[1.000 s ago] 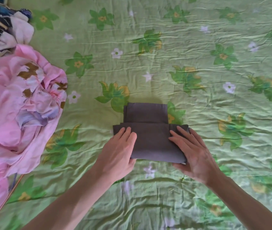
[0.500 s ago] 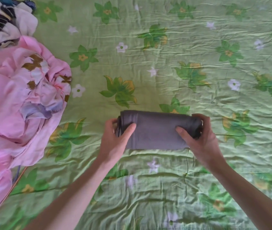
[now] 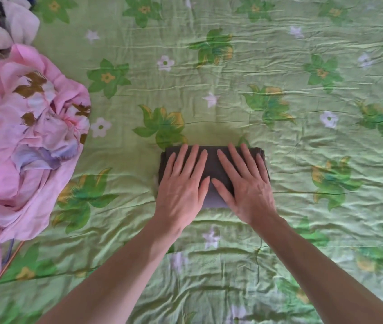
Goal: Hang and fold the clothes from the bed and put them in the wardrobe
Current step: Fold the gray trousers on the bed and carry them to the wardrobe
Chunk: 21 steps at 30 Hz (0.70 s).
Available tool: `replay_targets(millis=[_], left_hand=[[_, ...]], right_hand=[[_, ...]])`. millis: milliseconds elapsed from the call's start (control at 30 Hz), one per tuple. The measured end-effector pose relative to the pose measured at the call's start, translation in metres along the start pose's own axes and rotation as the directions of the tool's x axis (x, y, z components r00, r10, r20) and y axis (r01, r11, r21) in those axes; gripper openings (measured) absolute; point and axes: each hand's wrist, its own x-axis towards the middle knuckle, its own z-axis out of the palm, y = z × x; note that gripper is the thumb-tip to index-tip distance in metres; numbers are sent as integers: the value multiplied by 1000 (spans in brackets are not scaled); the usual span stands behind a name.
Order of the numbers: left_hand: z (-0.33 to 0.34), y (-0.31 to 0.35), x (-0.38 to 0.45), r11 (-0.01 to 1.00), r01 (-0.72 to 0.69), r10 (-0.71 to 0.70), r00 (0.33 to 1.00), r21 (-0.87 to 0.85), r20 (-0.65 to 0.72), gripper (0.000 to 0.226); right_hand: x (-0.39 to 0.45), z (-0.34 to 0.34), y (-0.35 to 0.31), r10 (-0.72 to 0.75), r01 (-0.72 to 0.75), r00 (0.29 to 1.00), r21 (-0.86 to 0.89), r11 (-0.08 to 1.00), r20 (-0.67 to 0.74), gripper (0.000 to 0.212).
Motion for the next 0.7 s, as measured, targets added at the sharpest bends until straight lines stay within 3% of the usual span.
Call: replay_targets(millis=[567,633,700], left_hand=[[30,-10,12,1000,3,-4,999,-15,-50,61],[22,-4,8,993,113,-114,989,-19,-92,66],[11,4,1,917,376,-391,913,-131,-119,73]], right_hand=[[11,23,14,33,-35,999,132,991,18,68],[7,16,9,141,-136,990,138,981,-28,71],[3,6,2,434,-403,899,271,874,-63,73]])
